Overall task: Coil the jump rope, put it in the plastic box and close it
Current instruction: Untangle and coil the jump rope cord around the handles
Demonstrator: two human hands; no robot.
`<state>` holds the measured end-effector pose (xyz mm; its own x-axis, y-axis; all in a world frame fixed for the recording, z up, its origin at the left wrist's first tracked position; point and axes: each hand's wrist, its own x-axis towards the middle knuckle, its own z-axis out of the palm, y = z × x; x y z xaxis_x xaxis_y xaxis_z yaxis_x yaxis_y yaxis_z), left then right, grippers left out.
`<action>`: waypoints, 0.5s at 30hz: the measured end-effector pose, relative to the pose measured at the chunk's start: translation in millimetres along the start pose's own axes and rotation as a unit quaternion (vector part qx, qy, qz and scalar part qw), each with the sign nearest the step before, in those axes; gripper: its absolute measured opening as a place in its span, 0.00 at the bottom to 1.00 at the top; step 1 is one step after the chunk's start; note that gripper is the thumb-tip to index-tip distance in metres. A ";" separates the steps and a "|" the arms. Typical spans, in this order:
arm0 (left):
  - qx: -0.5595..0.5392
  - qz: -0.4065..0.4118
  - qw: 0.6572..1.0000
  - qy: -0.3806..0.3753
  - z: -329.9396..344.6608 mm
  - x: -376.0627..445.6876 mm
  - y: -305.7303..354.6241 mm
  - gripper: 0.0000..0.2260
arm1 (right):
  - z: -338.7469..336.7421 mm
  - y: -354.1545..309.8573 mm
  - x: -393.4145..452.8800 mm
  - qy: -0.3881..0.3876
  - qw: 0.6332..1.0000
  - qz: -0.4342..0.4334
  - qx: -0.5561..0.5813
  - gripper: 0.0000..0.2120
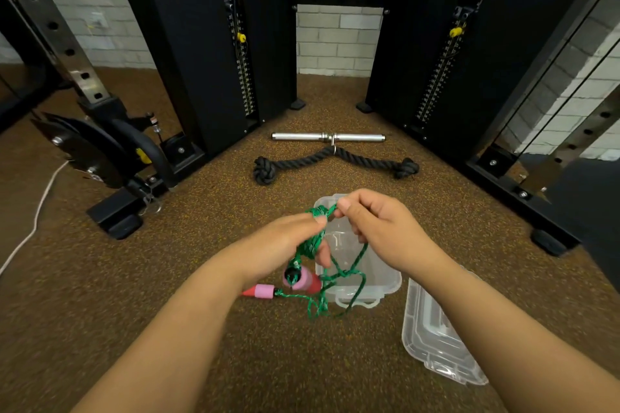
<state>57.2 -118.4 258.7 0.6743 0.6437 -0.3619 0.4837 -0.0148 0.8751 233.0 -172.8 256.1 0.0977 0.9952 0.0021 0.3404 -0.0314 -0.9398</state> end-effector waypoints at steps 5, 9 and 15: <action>-0.127 0.026 0.992 -0.001 1.1 3.2 2.3 0.14 | -4.6 4.6 3.7 0.025 0.996 0.053 0.073 0.15; -0.179 0.046 0.980 0.080 -7.0 2.9 5.2 0.15 | -11.6 9.2 3.7 -0.060 0.978 0.094 0.178 0.14; -0.318 0.050 0.924 0.207 -22.7 2.1 2.7 0.13 | -24.9 24.9 0.8 -0.092 0.979 0.118 0.141 0.14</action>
<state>47.3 -99.7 267.5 0.3630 0.9029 -0.2302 -0.0837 0.2777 0.9570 264.9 -175.0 241.2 -0.0369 0.9639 -0.2636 0.0543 -0.2615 -0.9637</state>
